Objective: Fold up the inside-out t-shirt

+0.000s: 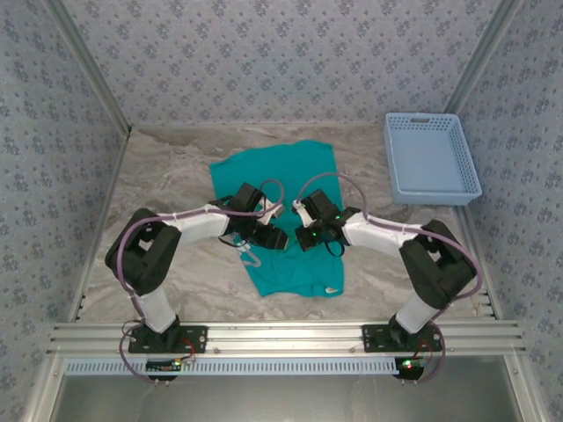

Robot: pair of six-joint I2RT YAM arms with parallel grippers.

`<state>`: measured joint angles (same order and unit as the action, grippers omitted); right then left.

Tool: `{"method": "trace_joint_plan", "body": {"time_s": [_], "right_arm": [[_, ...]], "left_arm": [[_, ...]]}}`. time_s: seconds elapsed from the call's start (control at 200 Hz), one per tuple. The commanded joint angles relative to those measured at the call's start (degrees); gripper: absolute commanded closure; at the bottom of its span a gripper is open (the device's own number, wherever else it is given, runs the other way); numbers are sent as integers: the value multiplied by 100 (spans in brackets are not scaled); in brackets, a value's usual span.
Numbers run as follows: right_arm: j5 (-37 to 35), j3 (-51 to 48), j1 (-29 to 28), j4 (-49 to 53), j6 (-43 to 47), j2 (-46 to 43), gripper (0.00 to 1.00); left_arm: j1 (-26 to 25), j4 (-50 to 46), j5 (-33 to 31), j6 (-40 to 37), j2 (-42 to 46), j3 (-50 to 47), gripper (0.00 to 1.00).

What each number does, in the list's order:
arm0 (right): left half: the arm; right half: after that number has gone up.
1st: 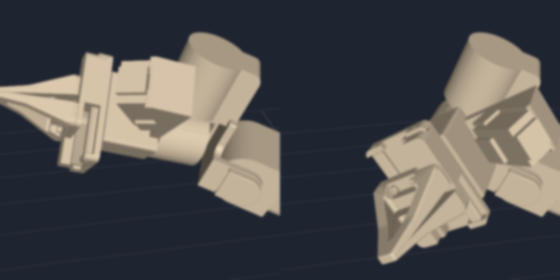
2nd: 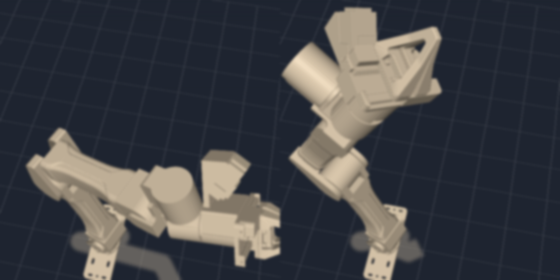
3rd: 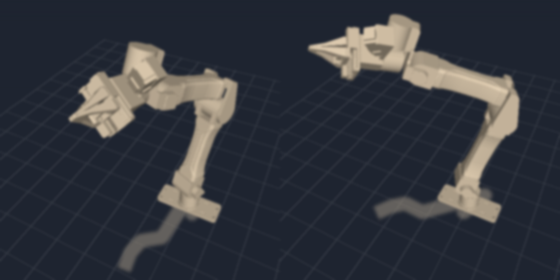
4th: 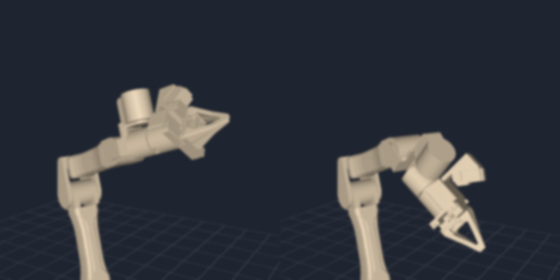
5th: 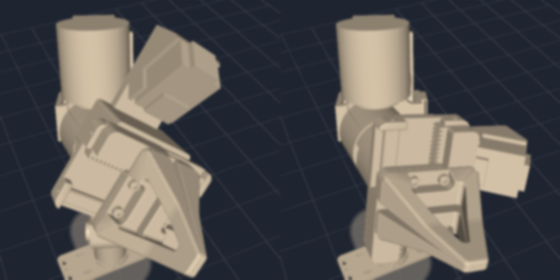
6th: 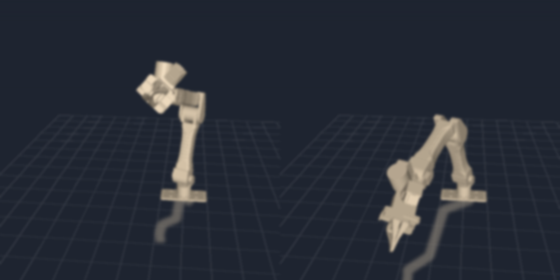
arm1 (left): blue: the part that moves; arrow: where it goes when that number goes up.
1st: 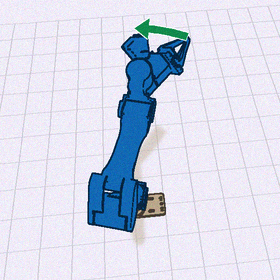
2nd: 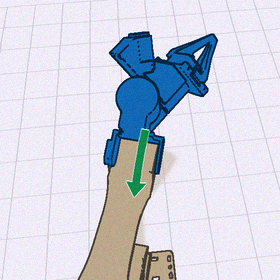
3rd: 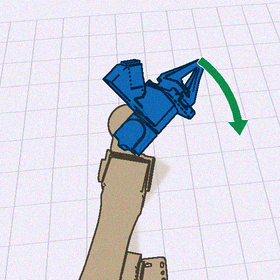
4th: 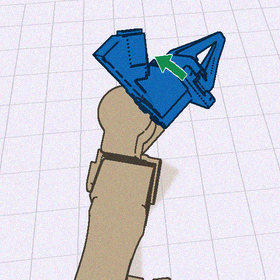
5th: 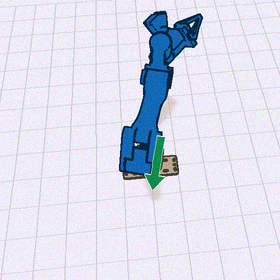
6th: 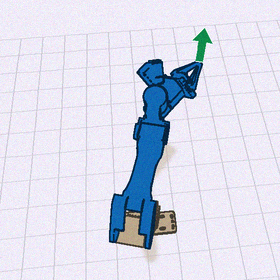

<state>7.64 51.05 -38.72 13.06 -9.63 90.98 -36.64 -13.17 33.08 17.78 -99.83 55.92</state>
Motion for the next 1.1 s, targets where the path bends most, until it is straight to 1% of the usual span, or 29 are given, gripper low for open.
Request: {"method": "trace_joint_plan", "body": {"time_s": [0.0, 0.06, 0.1, 0.155, 0.265, 0.355, 0.4, 0.48, 0.57, 0.665, 0.735, 0.775, 0.884, 0.954, 1.019, 1.054, 1.094], "right_arm": [[674, -309, 214, -221, -185, -835, 100], [1117, -493, 466, -190, -303, -1182, 100], [1428, -631, 659, -178, -362, -1374, 100], [2137, -882, 965, -321, -388, -1551, 100], [3684, -1167, 1480, -495, -279, -1529, 100], [4317, -1281, 1608, -694, -274, -1516, 100], [4513, -1247, 1638, -729, -285, -1498, 100], [4564, -1046, 1672, -467, -177, -1419, 100], [4239, -855, 1689, -136, -57, -1276, 100], [4254, -868, 1732, -205, -58, -1136, 100], [4297, -955, 1766, -312, -62, -1045, 99], [4335, -1001, 1792, -383, -89, -999, 98], [4397, -1098, 1836, -513, -153, -959, 91], [4246, -1115, 1855, -455, -138, -976, 90], [3871, -1097, 1854, -215, -64, -963, 90], [3517, -1058, 1842, -26, 4, -963, 90], [3038, -1017, 1796, 192, 91, -968, 86]], "left_arm": [[34, 265, -61, 105, 206, -46, 66], [43, 321, -197, 183, 173, -53, 76], [38, 352, -311, 217, 148, -64, 80], [41, 450, -428, 252, 137, -106, 86], [26, 517, -671, 235, 138, -167, 91], [8, 562, -795, 224, 156, -213, 91], [15, 552, -873, 208, 166, -229, 91], [22, 693, -797, 253, 249, -312, 88], [36, 1025, -377, 413, 408, -432, 72], [-19, 1262, 195, 515, 534, -430, 58], [-107, 1434, 437, 525, 642, -470, 50], [-156, 1552, 604, 520, 673, -502, 47], [-303, 1816, 935, 534, 652, -564, 44], [-411, 1892, 917, 524, 499, -510, 45], [-509, 1922, 962, 553, 239, -379, 48], [-572, 1923, 999, 583, 88, -301, 51], [-628, 1934, 998, 610, -47, -237, 56]]}}
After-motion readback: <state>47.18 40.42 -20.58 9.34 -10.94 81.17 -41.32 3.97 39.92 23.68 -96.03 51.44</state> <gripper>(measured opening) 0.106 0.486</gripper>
